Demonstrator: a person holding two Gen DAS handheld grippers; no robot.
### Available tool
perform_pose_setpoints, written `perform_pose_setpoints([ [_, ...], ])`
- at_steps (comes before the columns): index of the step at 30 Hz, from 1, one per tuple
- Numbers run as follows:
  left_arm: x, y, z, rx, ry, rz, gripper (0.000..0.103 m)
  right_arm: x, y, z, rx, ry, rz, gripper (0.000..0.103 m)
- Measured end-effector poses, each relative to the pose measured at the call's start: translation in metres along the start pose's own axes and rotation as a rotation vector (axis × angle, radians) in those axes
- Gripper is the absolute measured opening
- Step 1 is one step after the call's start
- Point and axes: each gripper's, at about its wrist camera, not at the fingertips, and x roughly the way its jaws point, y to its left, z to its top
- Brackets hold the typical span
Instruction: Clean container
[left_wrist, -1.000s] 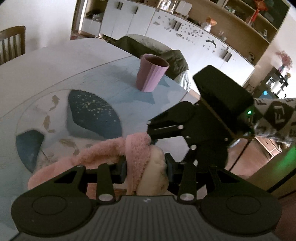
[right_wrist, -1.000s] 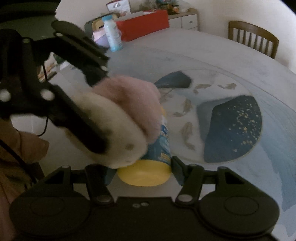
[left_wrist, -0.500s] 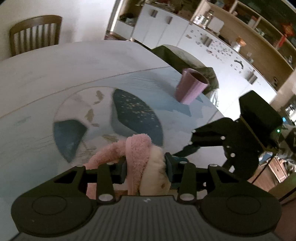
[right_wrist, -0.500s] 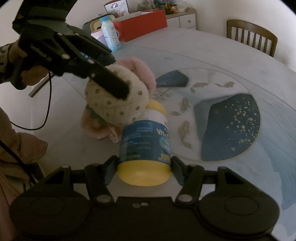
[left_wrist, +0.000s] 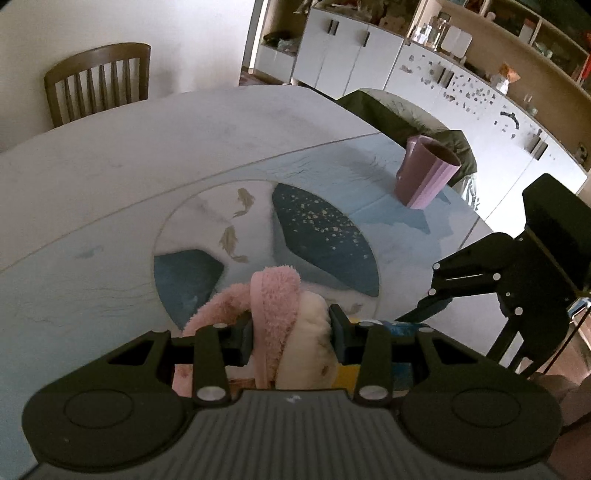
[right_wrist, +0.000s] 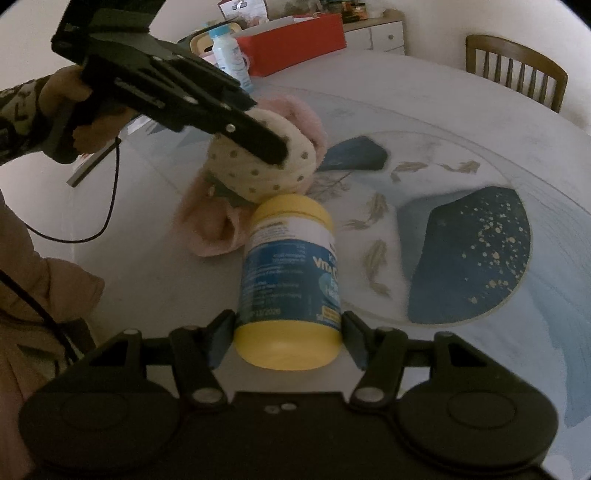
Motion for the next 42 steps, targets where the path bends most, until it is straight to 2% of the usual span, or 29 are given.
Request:
perform_pose_setpoints([
  [2,0.001,-0.001,0.002,0.002,0.001,-0.002,0.040,0.000,-0.001,0.000,0.002,0.000,0.003,0.062],
  [5,-0.011,-0.003,0.008,-0.017,-0.028,-0.048,0.040,0.000,-0.002,0.000,0.006,-0.002,0.005,0.062],
  [9,-0.029,-0.015,0.018,-0.012,-0.060,-0.226,0.040,0.001,-0.001,0.000,0.002,0.000,0.002,0.062],
  [13,-0.020,-0.046,0.014,0.074,0.000,-0.310,0.040,0.002,-0.001,0.002,-0.005,0.002,-0.002,0.062],
  [17,-0.004,-0.071,0.002,0.149,0.049,-0.291,0.040,0.003,0.001,0.003,-0.011,0.006,-0.008,0.062],
  [19,0.000,-0.074,-0.001,0.180,0.056,-0.242,0.040,0.003,0.003,0.004,-0.022,0.007,-0.013,0.062],
  [21,0.002,-0.065,-0.002,0.151,0.056,-0.245,0.040,0.003,0.004,0.004,-0.025,0.007,-0.018,0.062],
  [25,-0.001,-0.046,0.000,0.105,0.044,-0.204,0.040,0.003,0.004,0.004,-0.026,0.006,-0.019,0.062],
  [33,-0.007,-0.002,0.006,0.006,0.007,-0.086,0.041,0.001,0.001,0.004,-0.022,0.005,-0.021,0.062],
  [36,-0.006,0.008,0.006,-0.029,0.008,-0.086,0.040,0.001,0.001,0.003,-0.028,0.005,-0.026,0.062],
  [42,-0.005,0.006,0.005,-0.031,0.008,-0.076,0.040,-0.010,0.020,-0.004,-0.069,-0.032,-0.168,0.064],
])
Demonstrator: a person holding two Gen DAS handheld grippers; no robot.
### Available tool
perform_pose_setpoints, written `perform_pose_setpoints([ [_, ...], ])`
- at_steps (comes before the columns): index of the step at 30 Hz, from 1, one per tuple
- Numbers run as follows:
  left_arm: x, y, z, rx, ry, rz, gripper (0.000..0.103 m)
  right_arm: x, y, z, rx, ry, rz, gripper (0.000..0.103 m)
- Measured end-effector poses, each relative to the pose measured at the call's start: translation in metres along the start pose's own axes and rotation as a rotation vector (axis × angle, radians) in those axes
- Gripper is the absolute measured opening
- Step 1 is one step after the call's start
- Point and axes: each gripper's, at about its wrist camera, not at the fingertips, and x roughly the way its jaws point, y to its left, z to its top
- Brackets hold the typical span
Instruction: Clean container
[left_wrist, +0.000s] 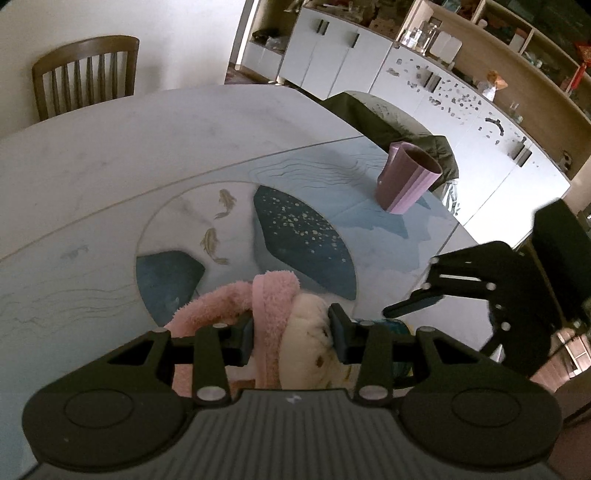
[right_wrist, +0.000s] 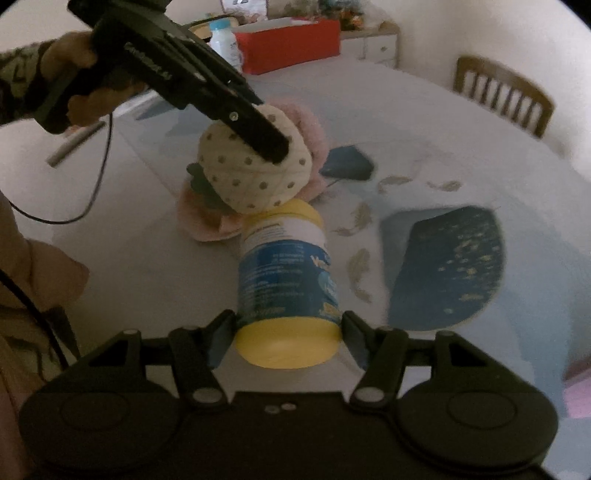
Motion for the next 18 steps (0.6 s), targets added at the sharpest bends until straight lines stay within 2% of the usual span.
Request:
perform_pose_setpoints([
  [6,0.003,-0.005,0.003,-0.014,0.009,0.020,0.040,-0.007,0.023,-0.015,0.012,-0.064,-0.153,0.068],
  [9,0.007,-0.008,0.006,-0.013,0.018,0.034,0.040,-0.003,0.027,-0.020,0.043,-0.085,-0.193,0.068],
  [13,0.010,-0.012,0.009,0.000,0.025,0.053,0.040,0.005,0.023,-0.020,0.076,-0.080,-0.184,0.068],
  [18,0.006,-0.016,0.008,0.000,0.011,0.058,0.040,0.009,0.011,-0.022,0.169,-0.087,-0.109,0.063],
])
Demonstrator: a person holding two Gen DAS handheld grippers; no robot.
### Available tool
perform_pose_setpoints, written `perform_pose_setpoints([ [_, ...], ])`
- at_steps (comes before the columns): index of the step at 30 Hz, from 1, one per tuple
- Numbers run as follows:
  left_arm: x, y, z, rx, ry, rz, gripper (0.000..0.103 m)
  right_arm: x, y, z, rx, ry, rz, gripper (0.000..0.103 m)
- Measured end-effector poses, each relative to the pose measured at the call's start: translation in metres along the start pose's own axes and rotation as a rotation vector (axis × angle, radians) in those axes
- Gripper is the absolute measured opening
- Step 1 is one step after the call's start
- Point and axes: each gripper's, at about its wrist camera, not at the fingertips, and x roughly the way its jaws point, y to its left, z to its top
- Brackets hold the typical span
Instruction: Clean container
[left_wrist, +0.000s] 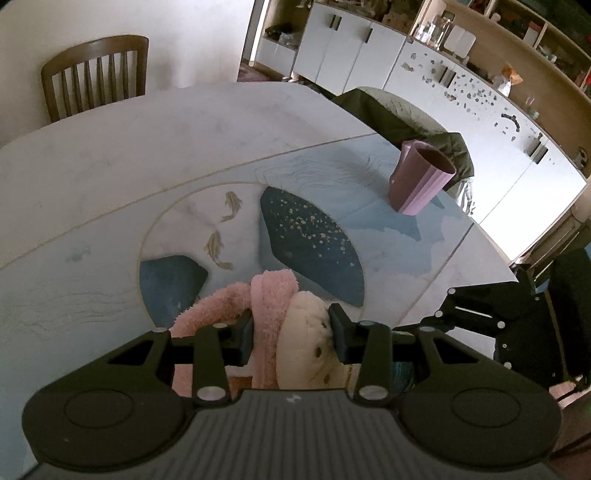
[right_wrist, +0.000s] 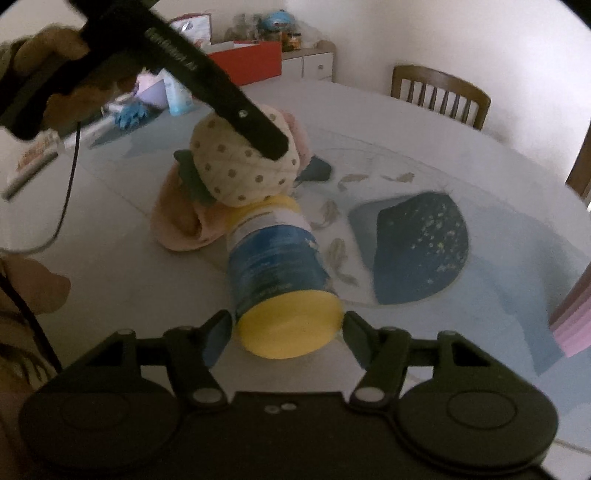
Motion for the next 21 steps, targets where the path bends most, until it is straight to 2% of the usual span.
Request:
perform_pose_setpoints([
  [6,-0.017,-0.018,-0.004,0.079,-0.034,-0.027,0.040,-0.004,-0.029,0.004,0.153,0.013,0.148,0.062],
  [9,-0.023,-0.033,-0.005,0.118,-0.032,-0.120,0.040,-0.004,-0.041,0.005,0.208,0.034,0.210,0.062],
  [12,-0.015,-0.056,-0.010,0.186,0.011,-0.176,0.040,-0.002,-0.047,0.008,0.230,0.052,0.257,0.062],
  [15,-0.002,-0.071,-0.016,0.233,0.045,-0.162,0.040,0.000,-0.046,0.011,0.216,0.068,0.281,0.062],
  [21,0.005,-0.056,-0.019,0.182,0.058,-0.126,0.040,0.005,-0.045,0.007,0.185,0.102,0.272,0.062],
])
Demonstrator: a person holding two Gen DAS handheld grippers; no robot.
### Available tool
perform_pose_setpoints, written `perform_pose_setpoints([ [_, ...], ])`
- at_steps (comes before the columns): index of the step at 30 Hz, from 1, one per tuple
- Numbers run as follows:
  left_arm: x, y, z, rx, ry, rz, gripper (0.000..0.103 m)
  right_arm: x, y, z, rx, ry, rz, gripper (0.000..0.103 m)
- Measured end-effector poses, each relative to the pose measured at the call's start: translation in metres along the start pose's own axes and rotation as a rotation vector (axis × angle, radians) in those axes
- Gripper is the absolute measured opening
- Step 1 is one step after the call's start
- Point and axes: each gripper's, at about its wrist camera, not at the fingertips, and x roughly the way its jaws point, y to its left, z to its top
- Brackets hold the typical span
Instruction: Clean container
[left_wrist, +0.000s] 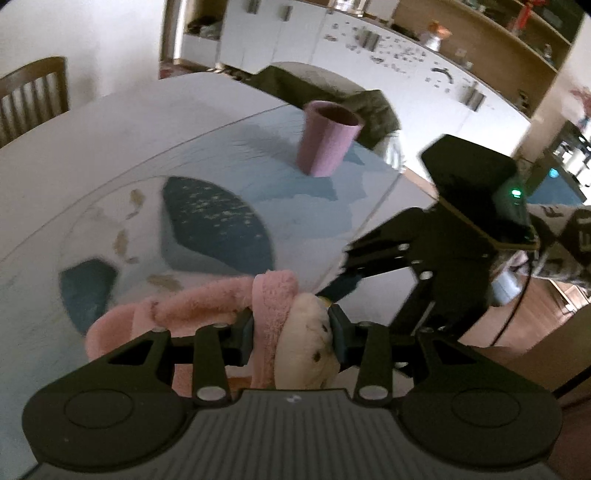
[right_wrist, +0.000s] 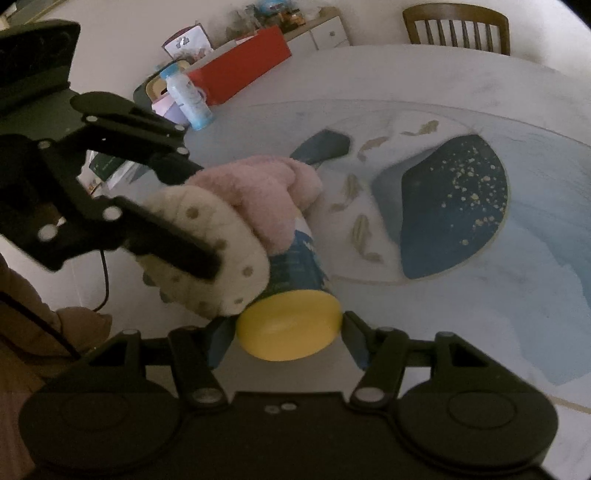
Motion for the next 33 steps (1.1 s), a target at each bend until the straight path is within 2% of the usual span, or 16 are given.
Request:
perform_pose_setpoints([
  [8,-0.011,0.048,-0.007,-0.124,-0.018,0.111,0.040,-0.004,-0.010,-0.001,0.026,-0.010,-0.021,0.062],
  [12,-0.007,0.070,-0.015,-0.173,0.013,0.194,0.040,-0.003,-0.011,-0.001,0.014,-0.001,-0.027,0.062],
  [16,-0.018,0.075,-0.016,-0.213,-0.028,0.160,0.040,-0.003,-0.010,-0.001,0.015,-0.001,-0.027,0.062],
  [21,-0.034,0.046,-0.001,-0.128,-0.091,-0.043,0.040,-0.003,-0.012,0.002,0.020,-0.005,-0.011,0.062],
  [24,-0.028,0.019,0.007,-0.046,-0.070,-0.133,0.040,-0.001,-0.009,0.004,0.007,0.000,-0.002,0.062],
  [28,-0.007,-0.005,0.007,0.035,-0.008,-0.125,0.040,0.003,-0.005,0.006,-0.010,0.012,0.009,0.062],
  [33,0.002,-0.001,0.003,0.025,0.008,-0.078,0.040,0.006,-0.002,0.004,-0.030,0.029,0.005,0.062],
])
